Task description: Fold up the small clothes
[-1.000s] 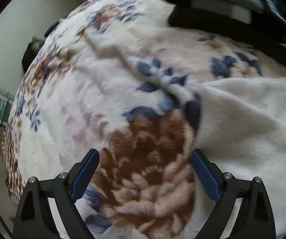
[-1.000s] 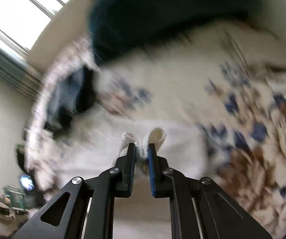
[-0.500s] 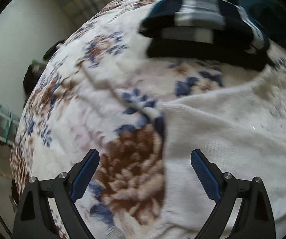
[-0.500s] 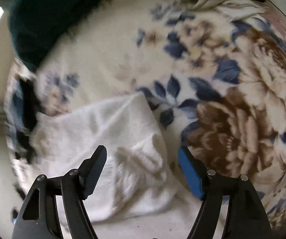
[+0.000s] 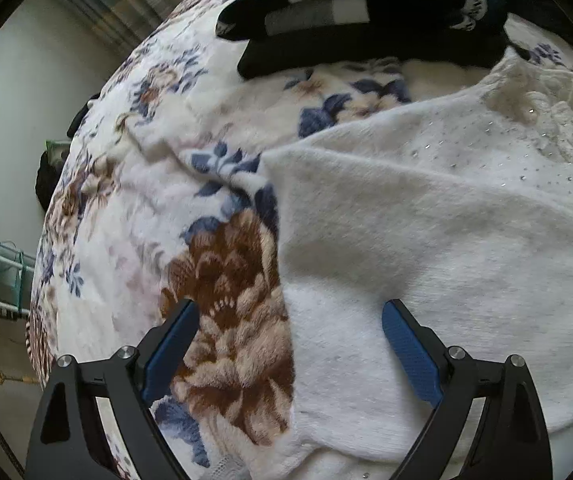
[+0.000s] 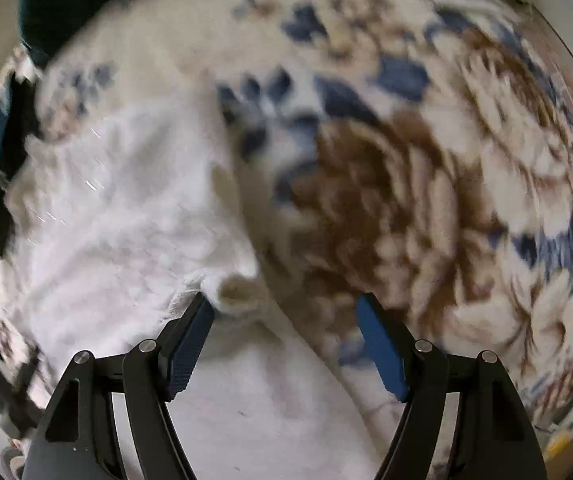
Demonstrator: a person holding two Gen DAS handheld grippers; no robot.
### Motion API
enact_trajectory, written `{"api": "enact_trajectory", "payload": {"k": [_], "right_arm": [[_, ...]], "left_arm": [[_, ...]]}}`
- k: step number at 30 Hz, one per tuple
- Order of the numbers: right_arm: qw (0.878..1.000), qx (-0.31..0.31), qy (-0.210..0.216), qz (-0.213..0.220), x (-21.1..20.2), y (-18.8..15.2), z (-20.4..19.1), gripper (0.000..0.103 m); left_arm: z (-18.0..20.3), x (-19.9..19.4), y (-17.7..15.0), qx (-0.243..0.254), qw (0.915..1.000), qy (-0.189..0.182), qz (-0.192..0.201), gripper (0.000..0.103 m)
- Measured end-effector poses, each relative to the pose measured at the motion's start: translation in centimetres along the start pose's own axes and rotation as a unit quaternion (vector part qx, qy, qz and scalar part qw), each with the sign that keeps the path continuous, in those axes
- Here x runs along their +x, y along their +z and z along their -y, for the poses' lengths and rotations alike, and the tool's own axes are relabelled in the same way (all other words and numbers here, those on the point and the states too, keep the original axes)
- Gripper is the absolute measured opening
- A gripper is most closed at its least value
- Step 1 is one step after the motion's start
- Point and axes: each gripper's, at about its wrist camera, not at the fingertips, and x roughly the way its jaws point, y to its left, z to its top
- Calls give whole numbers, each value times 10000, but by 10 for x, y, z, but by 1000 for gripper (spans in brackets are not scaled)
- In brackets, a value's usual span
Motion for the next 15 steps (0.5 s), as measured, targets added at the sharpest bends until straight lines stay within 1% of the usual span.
{"api": "enact_trajectory", "payload": {"k": [1,3,4,5,6,7,9,12,13,14,15], "right_arm": [[9998,-62,38,173,-5,6,-6,76],[9990,-229,137,372,-4,20,-18,75],[9988,-278,164,364,0,25,-23,71],[9986,-341,230,325,6,32,-30,41],[9986,-440,147,235,12,37,-38,13],[9982,-551,14,221,15,37,-44,13],[9955,-784,-129,508,6,33,-54,11],[9887,-1053,19,1065,-18,26,-71,8],[9845,-1151,198,1309,-28,23,-76,8],[9796,-1260,238,1546,-37,22,-80,8],[9766,-1331,188,1679,-41,23,-82,8]], "left_arm": [[-1,1,0,-21,10000,-30,-27,95],[-1,1,-1,-13,10000,-46,-32,95],[0,1,-1,33,10000,-31,-27,95],[0,0,-1,63,10000,-20,-17,95],[1,0,-1,89,10000,-12,-2,95],[1,-1,-1,109,9999,-11,9,95],[0,-2,0,102,9999,-38,5,95],[-3,-1,0,89,9999,-50,4,95],[-5,0,0,81,10000,-37,4,95],[-7,3,-1,65,10000,-15,-16,95],[-10,7,-1,21,10000,-21,-53,95]]}}
